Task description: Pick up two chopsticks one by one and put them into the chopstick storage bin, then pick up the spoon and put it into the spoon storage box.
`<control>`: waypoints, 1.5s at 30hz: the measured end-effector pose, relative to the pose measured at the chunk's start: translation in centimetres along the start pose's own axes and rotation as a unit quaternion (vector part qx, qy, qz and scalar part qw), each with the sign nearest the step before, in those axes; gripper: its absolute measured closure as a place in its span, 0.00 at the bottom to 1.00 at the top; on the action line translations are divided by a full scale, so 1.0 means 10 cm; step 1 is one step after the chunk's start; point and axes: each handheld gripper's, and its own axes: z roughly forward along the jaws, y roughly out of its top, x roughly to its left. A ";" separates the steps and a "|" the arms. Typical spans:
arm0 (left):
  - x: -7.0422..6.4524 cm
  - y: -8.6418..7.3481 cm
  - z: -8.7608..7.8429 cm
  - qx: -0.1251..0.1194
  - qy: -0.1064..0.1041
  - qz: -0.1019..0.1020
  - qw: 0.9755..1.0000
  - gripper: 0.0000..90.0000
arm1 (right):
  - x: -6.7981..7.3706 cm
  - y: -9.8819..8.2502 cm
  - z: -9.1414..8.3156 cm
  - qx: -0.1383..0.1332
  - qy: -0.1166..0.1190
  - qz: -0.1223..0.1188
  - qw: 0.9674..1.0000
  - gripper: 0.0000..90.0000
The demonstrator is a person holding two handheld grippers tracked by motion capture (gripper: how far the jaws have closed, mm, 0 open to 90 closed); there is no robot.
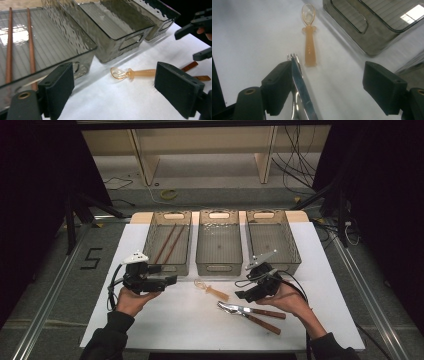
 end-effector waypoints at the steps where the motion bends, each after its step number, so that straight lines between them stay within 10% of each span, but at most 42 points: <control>1: -0.01 -0.02 0.01 0.001 0.001 0.003 1.000 0.18 | 0.00 0.01 0.01 0.000 0.000 0.000 1.000 0.28; 23: -0.11 -0.24 -0.03 -0.023 0.000 0.013 1.000 0.18 | 0.00 0.16 0.26 0.016 0.008 -0.008 1.000 0.33; 45: -0.19 -0.40 -0.11 -0.047 -0.004 0.019 0.999 0.18 | 0.10 0.36 0.76 0.091 0.008 -0.028 0.995 0.55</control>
